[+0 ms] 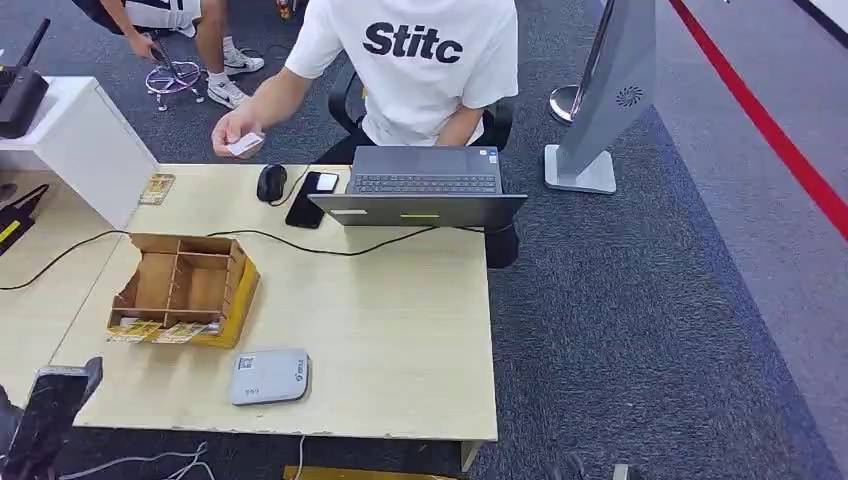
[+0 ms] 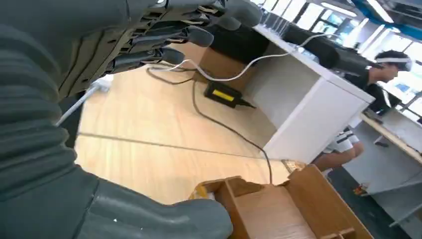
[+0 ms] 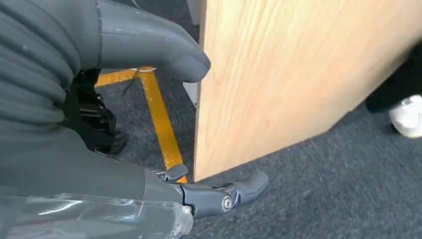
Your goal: Pass the card to the sensor for recognition and then transmit it.
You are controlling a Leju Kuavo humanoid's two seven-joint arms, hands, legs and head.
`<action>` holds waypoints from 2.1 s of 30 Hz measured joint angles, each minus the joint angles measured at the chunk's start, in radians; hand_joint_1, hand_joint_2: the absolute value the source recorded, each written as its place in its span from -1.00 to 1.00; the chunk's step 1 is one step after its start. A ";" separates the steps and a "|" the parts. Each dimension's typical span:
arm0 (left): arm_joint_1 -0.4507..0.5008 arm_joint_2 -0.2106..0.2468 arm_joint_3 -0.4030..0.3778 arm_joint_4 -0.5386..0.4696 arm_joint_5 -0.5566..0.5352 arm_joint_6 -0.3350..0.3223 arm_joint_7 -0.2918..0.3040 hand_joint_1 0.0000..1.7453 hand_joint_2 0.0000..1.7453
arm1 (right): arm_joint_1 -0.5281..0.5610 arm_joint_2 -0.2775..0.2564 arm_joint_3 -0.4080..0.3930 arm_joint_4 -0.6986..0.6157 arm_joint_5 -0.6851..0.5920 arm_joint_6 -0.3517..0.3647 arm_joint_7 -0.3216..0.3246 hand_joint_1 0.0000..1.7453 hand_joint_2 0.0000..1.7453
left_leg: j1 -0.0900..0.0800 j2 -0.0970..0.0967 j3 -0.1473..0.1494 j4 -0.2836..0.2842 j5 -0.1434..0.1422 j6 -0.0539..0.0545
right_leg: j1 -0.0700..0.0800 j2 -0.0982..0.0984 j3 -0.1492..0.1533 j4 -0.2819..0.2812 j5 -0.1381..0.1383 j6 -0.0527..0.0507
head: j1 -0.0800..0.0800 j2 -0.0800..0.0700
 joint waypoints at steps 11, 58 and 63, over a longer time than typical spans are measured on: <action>-0.147 0.157 -0.207 0.058 -0.263 0.062 0.129 -1.00 1.00 | -0.025 0.014 0.000 0.005 0.040 0.005 0.018 -1.00 1.00 | 0.000 0.000 0.000 0.000 0.001 0.000 | 0.000 0.001 0.000 0.000 0.001 0.000 | 0.000 0.000; -0.183 0.447 -0.732 0.089 -1.031 0.509 0.448 1.00 1.00 | -0.060 0.037 -0.042 0.020 0.088 0.035 0.038 -1.00 1.00 | -0.002 0.002 -0.001 0.000 0.001 0.000 | -0.002 0.004 -0.001 0.000 0.001 0.000 | 0.000 0.000; -0.020 0.314 -0.673 -0.014 -1.031 0.563 0.302 1.00 1.00 | -0.048 0.037 -0.074 0.020 0.077 0.045 0.022 -1.00 1.00 | -0.003 0.003 -0.001 0.000 0.000 0.001 | -0.003 0.004 -0.001 0.000 0.001 0.000 | -0.001 0.000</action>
